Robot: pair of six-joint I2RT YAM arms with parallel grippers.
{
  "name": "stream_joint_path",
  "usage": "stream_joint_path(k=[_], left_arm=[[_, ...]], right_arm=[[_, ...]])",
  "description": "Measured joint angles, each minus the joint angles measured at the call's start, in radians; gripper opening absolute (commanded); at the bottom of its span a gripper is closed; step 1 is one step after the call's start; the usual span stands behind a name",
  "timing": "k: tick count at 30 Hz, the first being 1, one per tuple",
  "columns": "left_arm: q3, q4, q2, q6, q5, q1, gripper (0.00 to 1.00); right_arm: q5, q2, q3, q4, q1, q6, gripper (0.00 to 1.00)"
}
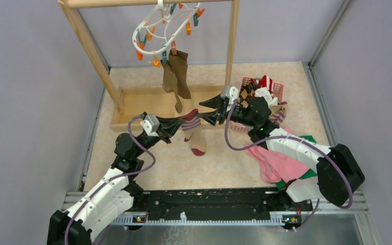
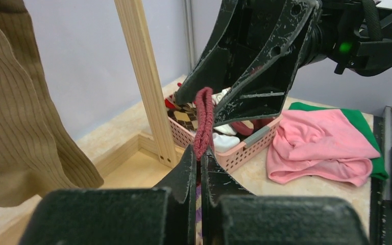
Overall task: Clip the socks to the hanger
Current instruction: Pick up the sock from the bin.
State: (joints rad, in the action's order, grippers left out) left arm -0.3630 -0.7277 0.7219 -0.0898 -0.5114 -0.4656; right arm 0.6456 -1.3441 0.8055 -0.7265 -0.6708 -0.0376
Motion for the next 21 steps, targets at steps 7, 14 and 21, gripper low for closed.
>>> stream_joint_path(k=[7, 14, 21], left_arm=[[-0.056, 0.15, 0.0, -0.069, -0.023, 0.0, 0.0], [-0.057, 0.16, -0.005, -0.141, -0.03, 0.0, 0.0], [-0.056, 0.183, -0.044, -0.201, 0.043, -0.001, 0.0]], right_arm=[[-0.03, -0.076, 0.022, -0.077, -0.004, 0.181, 0.34], [-0.024, -0.236, 0.128, -0.124, -0.08, 0.311, 0.34], [-0.051, -0.257, 0.163, -0.094, -0.114, 0.31, 0.41]])
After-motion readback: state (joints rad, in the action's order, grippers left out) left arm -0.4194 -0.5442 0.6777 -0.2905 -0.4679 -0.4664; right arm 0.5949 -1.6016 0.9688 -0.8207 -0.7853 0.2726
